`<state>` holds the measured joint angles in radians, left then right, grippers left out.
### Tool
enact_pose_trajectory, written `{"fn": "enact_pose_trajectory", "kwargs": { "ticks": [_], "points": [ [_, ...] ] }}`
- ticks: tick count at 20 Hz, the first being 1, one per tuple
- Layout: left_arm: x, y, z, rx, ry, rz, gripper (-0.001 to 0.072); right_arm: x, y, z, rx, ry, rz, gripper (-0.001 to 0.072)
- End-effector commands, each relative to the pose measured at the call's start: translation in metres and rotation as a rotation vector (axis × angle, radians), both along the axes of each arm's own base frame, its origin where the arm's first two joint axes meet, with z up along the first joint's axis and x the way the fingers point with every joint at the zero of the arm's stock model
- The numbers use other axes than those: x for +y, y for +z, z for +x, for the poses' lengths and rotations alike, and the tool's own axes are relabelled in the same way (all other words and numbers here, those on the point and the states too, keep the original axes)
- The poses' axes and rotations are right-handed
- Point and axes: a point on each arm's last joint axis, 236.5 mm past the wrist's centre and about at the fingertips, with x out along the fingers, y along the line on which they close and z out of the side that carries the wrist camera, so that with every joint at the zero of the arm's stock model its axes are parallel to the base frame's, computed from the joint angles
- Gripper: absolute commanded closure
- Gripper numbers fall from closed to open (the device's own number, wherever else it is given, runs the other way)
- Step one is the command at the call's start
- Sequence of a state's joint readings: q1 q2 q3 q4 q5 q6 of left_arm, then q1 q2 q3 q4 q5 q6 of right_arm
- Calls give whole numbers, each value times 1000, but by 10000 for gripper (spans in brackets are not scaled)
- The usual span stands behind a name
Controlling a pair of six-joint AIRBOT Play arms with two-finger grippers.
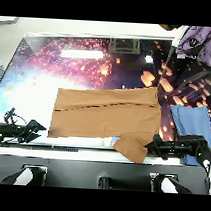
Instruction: Fold the clothes and pants, and hang the long-sleeved shirts on hangers.
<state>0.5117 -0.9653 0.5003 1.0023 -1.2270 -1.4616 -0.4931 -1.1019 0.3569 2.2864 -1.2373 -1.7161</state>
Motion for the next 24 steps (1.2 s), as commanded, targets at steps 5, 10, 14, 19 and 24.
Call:
{"fn": "enact_pose_trajectory", "kwargs": {
  "ticks": [5, 10, 14, 19, 24],
  "points": [
    [-3, -27, -3, 36, -10, -19, 180, 0, 1, 0, -1, 0, 2, 681],
    [-10, -33, 3, 39, -5, -55, 191, 1, 1, -1, 2, 3, 7, 681],
    [-20, -42, -1, 74, -40, -72, 493, 2, 2, -1, 4, 6, 11, 681],
    [-25, -40, 0, 77, -61, -80, 695, 1, 5, 0, -18, 14, 4, 683],
    [-7, -2, -3, 70, -38, 22, 697, -3, 34, -1, -115, 25, -74, 686]
  ]
}}
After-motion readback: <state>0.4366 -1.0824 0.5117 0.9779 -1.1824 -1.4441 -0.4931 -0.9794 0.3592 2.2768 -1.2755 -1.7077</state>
